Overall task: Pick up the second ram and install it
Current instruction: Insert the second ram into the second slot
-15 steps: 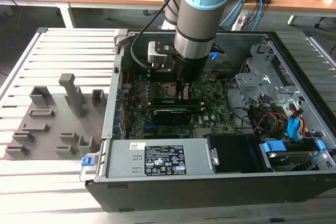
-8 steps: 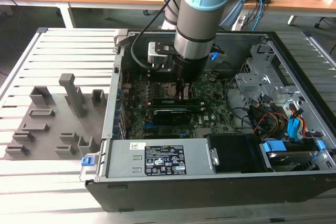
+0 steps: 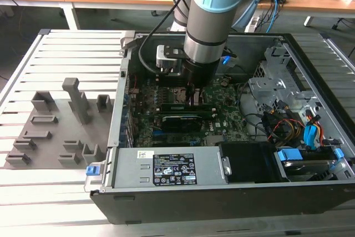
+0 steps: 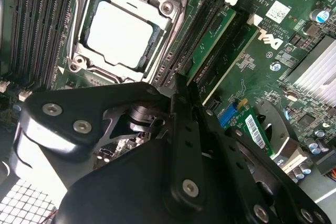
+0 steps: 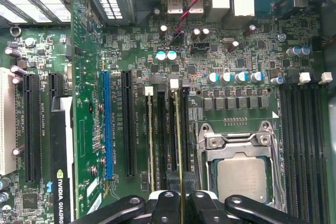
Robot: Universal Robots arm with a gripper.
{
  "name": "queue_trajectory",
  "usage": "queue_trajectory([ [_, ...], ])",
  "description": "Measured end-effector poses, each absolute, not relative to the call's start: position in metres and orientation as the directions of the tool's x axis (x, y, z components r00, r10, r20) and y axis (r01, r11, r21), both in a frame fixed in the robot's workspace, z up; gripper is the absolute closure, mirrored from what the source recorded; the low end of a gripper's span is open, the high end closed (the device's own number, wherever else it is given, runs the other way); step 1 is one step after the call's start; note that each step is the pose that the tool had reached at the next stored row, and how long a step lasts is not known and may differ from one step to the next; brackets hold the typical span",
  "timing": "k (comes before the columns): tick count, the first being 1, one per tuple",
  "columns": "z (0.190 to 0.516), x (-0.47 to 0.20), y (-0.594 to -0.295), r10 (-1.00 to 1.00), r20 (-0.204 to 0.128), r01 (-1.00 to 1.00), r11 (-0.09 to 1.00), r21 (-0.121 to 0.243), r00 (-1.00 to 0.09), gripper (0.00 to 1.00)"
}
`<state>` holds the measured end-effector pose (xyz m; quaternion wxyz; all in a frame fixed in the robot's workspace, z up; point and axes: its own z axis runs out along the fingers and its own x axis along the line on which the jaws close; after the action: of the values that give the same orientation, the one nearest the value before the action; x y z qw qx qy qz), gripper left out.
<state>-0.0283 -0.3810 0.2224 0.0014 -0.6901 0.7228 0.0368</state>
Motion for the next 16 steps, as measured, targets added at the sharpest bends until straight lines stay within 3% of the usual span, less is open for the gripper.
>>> queue_trajectory([
  [5, 0.228, -0.028, -0.381, -0.998, -0.050, -0.998, 0.045, 0.051, -0.047, 0.79],
  [8, 0.254, -0.028, -0.377, -0.999, -0.022, -0.998, 0.046, 0.050, -0.047, 0.79],
  [10, 0.273, -0.028, -0.374, -0.999, 0.002, -0.998, 0.047, 0.049, -0.047, 0.89],
  [16, 0.274, -0.028, -0.374, -0.999, 0.004, -0.998, 0.048, 0.049, -0.047, 0.89],
])
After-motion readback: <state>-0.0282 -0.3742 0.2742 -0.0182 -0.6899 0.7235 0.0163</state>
